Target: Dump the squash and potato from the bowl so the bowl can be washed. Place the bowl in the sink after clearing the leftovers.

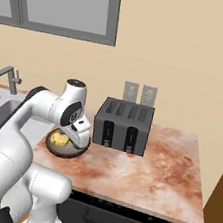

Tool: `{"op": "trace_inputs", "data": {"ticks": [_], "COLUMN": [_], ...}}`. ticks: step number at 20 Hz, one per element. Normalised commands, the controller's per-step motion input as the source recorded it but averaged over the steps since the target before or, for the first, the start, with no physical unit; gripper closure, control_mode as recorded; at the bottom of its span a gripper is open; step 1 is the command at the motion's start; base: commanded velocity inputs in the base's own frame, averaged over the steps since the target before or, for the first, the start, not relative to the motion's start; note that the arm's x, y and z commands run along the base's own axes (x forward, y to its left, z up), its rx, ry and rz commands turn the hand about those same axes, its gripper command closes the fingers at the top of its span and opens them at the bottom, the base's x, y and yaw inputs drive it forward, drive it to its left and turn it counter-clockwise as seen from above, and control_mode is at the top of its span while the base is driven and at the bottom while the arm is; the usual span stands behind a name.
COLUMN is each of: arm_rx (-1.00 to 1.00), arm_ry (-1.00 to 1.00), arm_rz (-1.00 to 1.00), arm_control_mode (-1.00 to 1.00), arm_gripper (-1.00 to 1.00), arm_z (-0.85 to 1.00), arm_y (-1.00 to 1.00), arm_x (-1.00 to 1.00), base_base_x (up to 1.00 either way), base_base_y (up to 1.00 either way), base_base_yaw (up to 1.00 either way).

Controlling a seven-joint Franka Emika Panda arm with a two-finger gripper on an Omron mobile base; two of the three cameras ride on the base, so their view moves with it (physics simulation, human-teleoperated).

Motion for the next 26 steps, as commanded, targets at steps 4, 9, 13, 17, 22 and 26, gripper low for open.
{"op": "trace_inputs", "data": {"ticks": [4, 9, 13, 17, 22, 26], "arm_rx": [0.07, 0.00, 0.00, 0.00, 0.00, 0.00], "arm_ry": [0.10, 0.00, 0.00, 0.00, 0.00, 0.00], "arm_rz": [-0.11, 0.00, 0.00, 0.00, 0.00, 0.00], "arm_control_mode": [-1.00, -1.00, -1.00, -1.00, -1.00, -1.00], "arm_gripper": [-1.00, -1.00, -1.00, -1.00, -1.00, 1.00], "arm_z": [-0.91, -0.30, -0.45, -0.43, -0.38, -0.37], "arm_y": [-0.14, 0.00, 0.00, 0.00, 0.00, 0.00], "arm_x": [0.08, 0.38, 0.28, 0.48, 0.38, 0.00], "base_base_x": [0.00, 0.00, 0.00, 0.00, 0.00, 0.00], "base_base_y": [0.00, 0.00, 0.00, 0.00, 0.00, 0.00], "base_base_yaw": [0.00, 0.00, 0.00, 0.00, 0.00, 0.00]}}
